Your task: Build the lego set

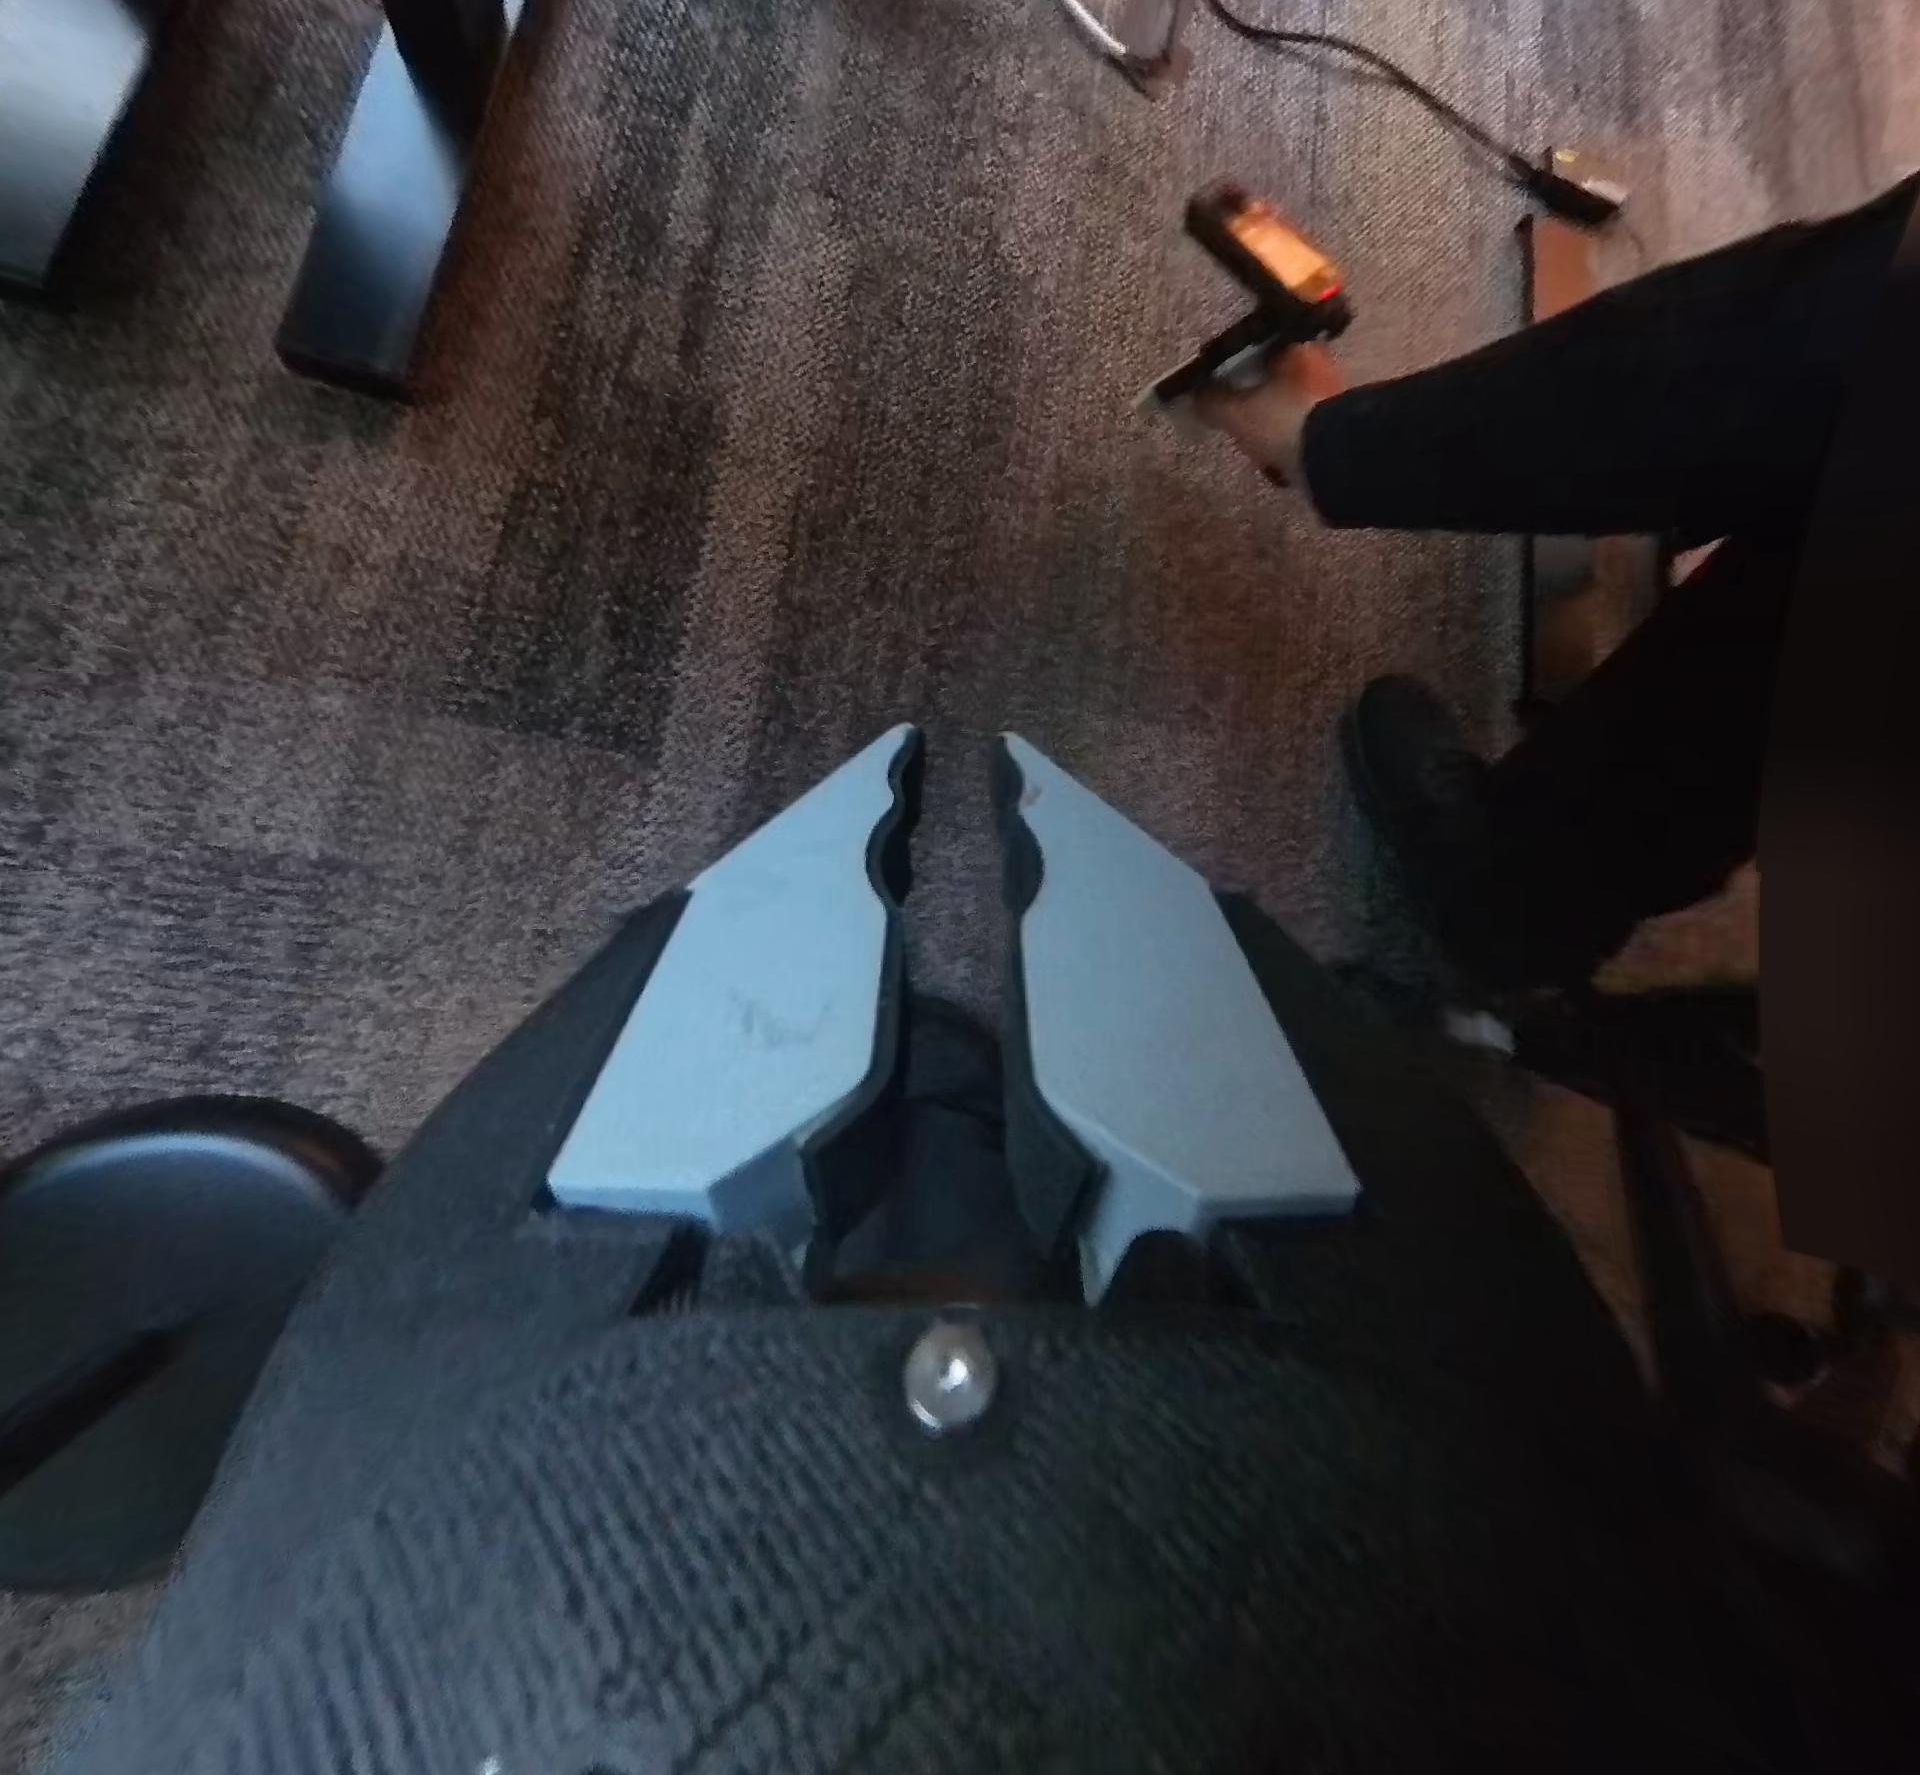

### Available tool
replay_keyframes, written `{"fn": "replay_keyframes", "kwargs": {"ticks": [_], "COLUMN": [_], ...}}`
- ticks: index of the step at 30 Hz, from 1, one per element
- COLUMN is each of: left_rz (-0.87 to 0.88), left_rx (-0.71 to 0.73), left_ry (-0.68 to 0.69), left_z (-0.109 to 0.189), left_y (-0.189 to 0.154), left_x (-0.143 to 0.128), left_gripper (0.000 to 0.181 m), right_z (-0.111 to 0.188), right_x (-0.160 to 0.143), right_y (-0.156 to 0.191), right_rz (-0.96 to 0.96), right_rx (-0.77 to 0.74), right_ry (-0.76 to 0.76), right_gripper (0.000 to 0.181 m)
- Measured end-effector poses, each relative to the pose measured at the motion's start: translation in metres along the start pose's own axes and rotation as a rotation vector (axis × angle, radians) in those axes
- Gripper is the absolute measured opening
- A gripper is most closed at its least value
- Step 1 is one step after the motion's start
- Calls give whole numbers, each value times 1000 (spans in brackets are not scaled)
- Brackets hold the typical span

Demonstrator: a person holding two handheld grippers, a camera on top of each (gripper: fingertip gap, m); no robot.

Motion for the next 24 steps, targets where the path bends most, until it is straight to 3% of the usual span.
{"fn": "replay_keyframes", "kwargs": {"ticks": [2,4,8,11,14,16,18,20,22,24], "left_rz": [-11,143,152,94,3,-52,-107,-192,-302,-397], "left_rx": [99,52,118,124,140,109,90,56,40,9], "left_ry": [50,91,-57,-145,-159,-179,-192,-162,-132,-149], "left_z": [-7,-9,-10,-22,-34,-39,-41,-46,-46,-43], "left_y": [27,47,77,82,79,63,45,20,-11,-47], "left_x": [-9,-13,34,72,91,102,108,105,99,101], "left_gripper": [0,0,0,0,1,3,2,2,2,4], "right_z": [27,65,176,306,474,593,710,817,912,975], "right_x": [1,-3,-23,-31,-47,-65,-81,-85,-80,-85], "right_y": [43,86,186,280,365,396,392,346,253,136], "right_rz": [27,115,438,649,808,892,880,794,629,433], "right_rx": [150,210,235,321,459,496,462,304,-18,-291], "right_ry": [-19,-18,-9,-135,-374,-586,-823,-1054,-1227,-1206], "right_gripper": [2,2,2,2,2,2,2,2,2,2]}}
Point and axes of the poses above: each gripper's, where its closed fingertips meet, z back along the fingers, x out of its top, y = z × x across the jaws, the point moved 2 cm from there along z, back along the fingers, and after that the axes turned 1 degree about x, right-handed, at the moved point
